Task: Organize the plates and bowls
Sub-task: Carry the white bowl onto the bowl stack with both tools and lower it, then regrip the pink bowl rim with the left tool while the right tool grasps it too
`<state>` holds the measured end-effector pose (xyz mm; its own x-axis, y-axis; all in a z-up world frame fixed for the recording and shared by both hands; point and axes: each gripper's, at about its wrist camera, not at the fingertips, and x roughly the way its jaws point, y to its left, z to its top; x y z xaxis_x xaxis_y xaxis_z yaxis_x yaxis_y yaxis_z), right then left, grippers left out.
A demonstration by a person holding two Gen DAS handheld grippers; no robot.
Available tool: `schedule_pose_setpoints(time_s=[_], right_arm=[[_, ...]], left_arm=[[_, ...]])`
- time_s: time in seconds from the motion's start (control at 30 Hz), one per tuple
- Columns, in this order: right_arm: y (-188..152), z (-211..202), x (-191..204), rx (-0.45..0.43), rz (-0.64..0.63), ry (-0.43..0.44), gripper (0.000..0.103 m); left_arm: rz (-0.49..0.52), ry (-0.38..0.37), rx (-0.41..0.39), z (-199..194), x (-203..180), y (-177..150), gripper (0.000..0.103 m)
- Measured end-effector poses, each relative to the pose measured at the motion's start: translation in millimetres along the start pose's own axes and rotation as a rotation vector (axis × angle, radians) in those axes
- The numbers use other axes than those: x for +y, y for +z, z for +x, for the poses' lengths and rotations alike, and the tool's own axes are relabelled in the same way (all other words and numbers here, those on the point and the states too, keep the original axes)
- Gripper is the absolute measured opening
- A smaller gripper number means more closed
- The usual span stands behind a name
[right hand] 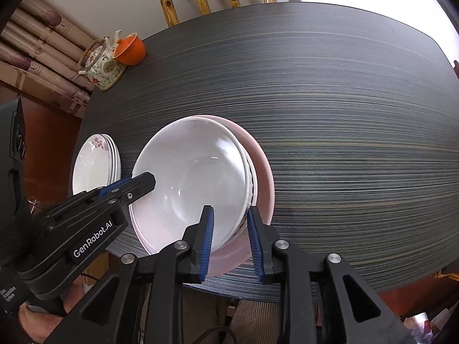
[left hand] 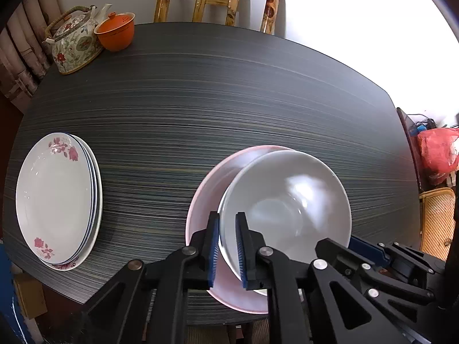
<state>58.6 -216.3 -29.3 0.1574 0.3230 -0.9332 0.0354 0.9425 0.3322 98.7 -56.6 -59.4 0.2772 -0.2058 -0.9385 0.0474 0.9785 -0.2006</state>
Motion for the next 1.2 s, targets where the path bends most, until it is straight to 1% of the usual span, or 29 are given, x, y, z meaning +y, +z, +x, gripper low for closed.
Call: schedule_pose_setpoints(time_s=[0.03, 0.13, 0.3, 0.37, 0.43, 0.47, 0.6, 0.7, 0.93, 1.2], right_arm=[[-0.2, -0.1, 0.3, 0.001, 0.000, 0.002, 0.025], [-2.5, -1.7, 2.3, 0.001, -0.014, -0.001, 0.028], [-5.1, -7.0, 4.7, -0.009, -0.019, 0.001, 0.028], [-5.0, -8.7, 4.4, -0.010, -0.020, 0.003, 0.028], [-7.5, -10.1, 6.0, -0.017, -0.019, 0.002, 0.028], [-8.6, -11.0, 5.9, -0.017, -0.020, 0.003, 0.028], [-12.5, -15.8, 3.6, -0.017, -0.028, -0.002, 0.028], [-14.9, -21.4, -0.5, -0.025, -0.024, 0.000, 0.028], [-19.1, -26.6, -17.1, -0.033, -0.004, -0.020, 0.029], [-24.7, -23.6, -33.5, -0.028, 0.030, -0.033, 0.030]], left_arm=[[0.000, -0.002, -0.002, -1.3, 0.5, -0.7, 0.018], [0.011, -0.012, -0.012, -6.5, -1.7, -2.6, 0.021], [0.014, -0.021, -0.021, -14.6, -0.5, -3.2, 0.027], [0.012, -0.024, -0.028, -18.4, 1.2, -3.2, 0.031], [0.005, -0.029, -0.034, -22.5, 4.3, -3.5, 0.038], [0.001, -0.034, -0.037, -24.4, 6.2, -3.6, 0.039], [-0.020, -0.043, -0.049, -31.7, 16.3, -3.5, 0.040], [-0.055, -0.045, -0.057, -34.9, 28.5, -3.6, 0.042], [-0.116, -0.047, -0.048, -33.5, 47.3, -7.5, 0.043], [-0.168, -0.093, -0.035, -23.4, 58.1, -12.4, 0.043]])
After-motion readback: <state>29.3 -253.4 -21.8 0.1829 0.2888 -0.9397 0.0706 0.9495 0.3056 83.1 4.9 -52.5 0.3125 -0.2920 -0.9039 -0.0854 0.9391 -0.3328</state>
